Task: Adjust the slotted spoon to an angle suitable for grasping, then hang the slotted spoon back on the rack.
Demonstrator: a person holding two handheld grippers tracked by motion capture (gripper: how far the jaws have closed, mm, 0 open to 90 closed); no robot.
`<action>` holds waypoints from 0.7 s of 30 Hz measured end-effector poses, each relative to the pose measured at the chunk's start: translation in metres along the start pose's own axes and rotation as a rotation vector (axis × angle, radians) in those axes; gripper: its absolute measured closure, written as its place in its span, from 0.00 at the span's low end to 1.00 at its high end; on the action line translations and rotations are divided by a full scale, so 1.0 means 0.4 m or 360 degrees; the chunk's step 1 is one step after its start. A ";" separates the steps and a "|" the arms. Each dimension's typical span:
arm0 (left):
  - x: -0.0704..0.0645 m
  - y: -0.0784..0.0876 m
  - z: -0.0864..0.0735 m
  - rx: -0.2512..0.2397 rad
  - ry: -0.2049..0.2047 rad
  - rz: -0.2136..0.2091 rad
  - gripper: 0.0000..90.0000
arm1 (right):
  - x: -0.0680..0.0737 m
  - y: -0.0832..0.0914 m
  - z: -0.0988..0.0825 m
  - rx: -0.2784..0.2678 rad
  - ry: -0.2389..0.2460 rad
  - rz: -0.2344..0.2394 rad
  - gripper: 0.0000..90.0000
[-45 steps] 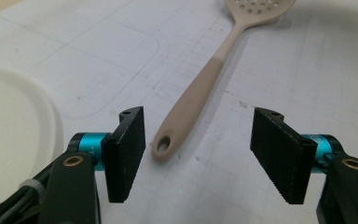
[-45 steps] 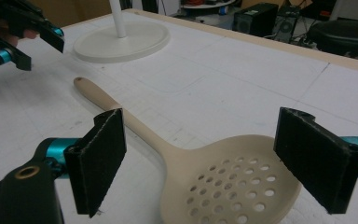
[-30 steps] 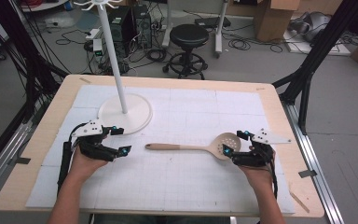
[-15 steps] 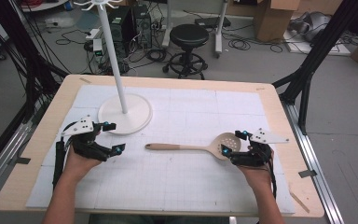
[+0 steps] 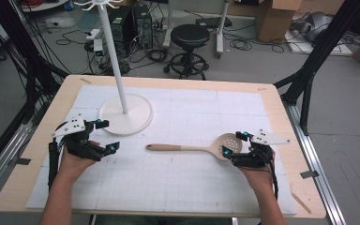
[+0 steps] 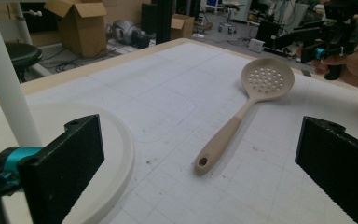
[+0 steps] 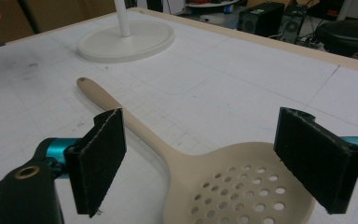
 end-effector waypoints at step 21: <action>0.004 0.012 0.002 -0.0053 -0.0019 -0.0039 0.02 | 0.025 -0.029 0.047 0.0025 0.0058 0.0069 0.17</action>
Point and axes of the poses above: each handheld gripper's, and its own axes: y roughly backward along the jaws, z roughly out of its top, x roughly to its left, the point moved 2 cm from there along -y, roughly forward along the jaws, and after that the axes turned 2 degrees about -x, right-handed, at the moved point
